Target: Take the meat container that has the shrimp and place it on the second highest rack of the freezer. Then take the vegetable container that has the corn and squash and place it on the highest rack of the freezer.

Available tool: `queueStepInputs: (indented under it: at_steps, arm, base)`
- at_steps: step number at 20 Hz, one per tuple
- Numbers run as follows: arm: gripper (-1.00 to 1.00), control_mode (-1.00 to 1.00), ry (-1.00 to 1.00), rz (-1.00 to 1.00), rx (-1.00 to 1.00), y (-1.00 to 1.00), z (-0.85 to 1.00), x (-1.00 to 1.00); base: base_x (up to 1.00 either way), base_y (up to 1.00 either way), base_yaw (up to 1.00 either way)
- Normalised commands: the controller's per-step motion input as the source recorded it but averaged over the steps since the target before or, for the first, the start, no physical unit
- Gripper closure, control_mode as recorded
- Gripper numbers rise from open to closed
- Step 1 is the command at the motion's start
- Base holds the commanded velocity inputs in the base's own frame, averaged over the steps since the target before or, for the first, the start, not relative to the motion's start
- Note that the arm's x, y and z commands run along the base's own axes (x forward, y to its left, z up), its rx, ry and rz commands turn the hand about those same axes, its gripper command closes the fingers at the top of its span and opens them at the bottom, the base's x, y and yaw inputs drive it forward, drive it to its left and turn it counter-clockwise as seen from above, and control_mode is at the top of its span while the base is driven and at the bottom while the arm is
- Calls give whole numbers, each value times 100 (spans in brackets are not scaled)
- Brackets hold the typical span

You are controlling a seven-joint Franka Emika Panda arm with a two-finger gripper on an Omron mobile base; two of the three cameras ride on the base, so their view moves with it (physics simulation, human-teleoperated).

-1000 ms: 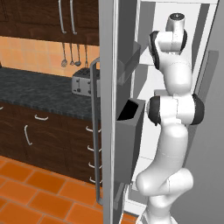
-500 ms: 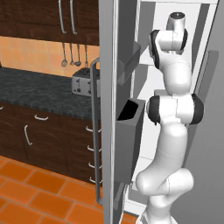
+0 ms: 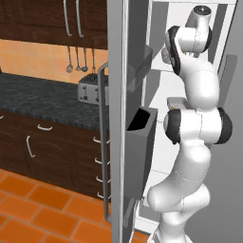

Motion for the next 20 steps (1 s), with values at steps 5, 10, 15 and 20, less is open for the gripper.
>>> queueStepInputs:
  at_steps: [5,10,15,20]
  arm:
    - [-100,-100,-38,0,0,32,-51,-29]
    - [-100,-100,-30,1,0,26,71,-96]
    - [-100,-100,-6,11,0,32,32,-100]
    - [-100,-100,11,18,0,63,-1,-100]
  base:
    - [0,0,0]
    - [0,0,0]
    - [0,0,0]
    - [0,0,0]
